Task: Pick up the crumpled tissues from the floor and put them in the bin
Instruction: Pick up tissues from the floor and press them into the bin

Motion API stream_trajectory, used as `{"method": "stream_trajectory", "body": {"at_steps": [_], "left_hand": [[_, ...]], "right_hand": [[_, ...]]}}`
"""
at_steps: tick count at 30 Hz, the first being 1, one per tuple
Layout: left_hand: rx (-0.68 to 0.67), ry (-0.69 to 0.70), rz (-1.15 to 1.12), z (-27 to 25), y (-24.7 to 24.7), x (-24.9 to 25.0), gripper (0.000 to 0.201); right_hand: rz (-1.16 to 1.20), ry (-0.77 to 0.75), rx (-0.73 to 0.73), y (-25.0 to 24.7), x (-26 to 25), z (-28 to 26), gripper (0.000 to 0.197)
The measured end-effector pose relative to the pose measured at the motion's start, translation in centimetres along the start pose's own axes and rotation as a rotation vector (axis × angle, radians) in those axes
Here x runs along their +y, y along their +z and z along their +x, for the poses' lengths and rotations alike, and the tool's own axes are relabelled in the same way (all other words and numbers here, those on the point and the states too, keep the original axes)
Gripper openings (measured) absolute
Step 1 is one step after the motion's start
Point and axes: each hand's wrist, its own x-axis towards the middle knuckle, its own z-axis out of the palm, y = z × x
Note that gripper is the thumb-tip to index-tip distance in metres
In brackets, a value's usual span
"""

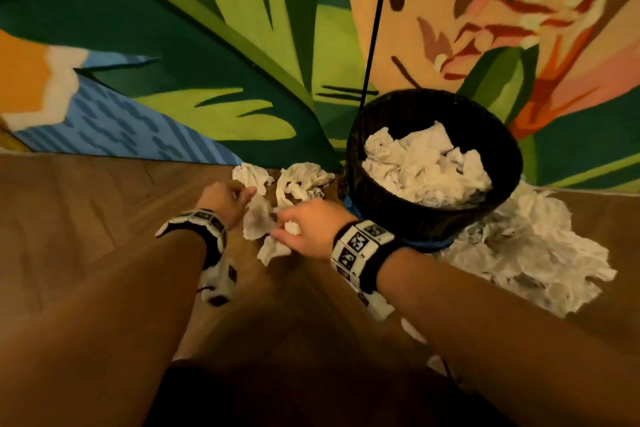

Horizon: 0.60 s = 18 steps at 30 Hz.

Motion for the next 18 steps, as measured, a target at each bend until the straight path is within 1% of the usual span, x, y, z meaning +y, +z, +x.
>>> {"method": "stream_trajectory", "body": {"at_steps": [3, 5, 7, 8, 10, 11, 13, 14, 15, 16, 18], "left_hand": [[0.081, 0.089, -0.026, 0.0, -3.8, 2.4, 0.032], [0.114, 0.145, -0.075, 0.0, -5.9, 4.2, 0.030], [0.139, 0.213, -0.139, 0.0, -7.6, 6.3, 0.030], [0.149, 0.258, -0.173, 0.1, -8.3, 7.5, 0.025], [0.161, 0.309, -0.238, 0.1, -9.5, 9.9, 0.009], [0.160, 0.327, -0.288, 0.0, -9.9, 11.1, 0.010], [0.148, 0.369, -0.439, -0.4, -9.8, 13.6, 0.020], [0.148, 0.374, -0.532, -0.7, -9.5, 14.9, 0.021], [0.157, 0.374, -0.610, -1.2, -9.0, 16.2, 0.020], [0.180, 0.380, -0.661, -1.6, -8.4, 17.5, 0.021], [0.214, 0.412, -0.671, -2.9, -6.9, 19.8, 0.020]], "right_hand": [[-0.125, -0.114, 0.140, -5.0, -2.6, -0.1, 0.027], [-0.170, -0.123, 0.215, -8.6, -3.3, -0.9, 0.026], [-0.140, -0.099, 0.252, -11.9, -2.9, -1.8, 0.017], [-0.099, -0.075, 0.260, -13.5, -2.2, -2.3, 0.015], [-0.024, 0.004, 0.306, -16.2, -0.1, -3.6, 0.033], [-0.010, 0.054, 0.360, -17.1, 1.3, -4.2, 0.040], [0.015, 0.177, 0.482, -18.3, 4.5, -5.5, 0.047], [0.053, 0.238, 0.512, -18.4, 6.1, -6.0, 0.050], [0.095, 0.293, 0.526, -18.2, 7.6, -6.7, 0.051], [0.128, 0.335, 0.531, -17.7, 9.0, -7.1, 0.048], [0.130, 0.412, 0.527, -16.2, 11.5, -8.1, 0.034]]}}
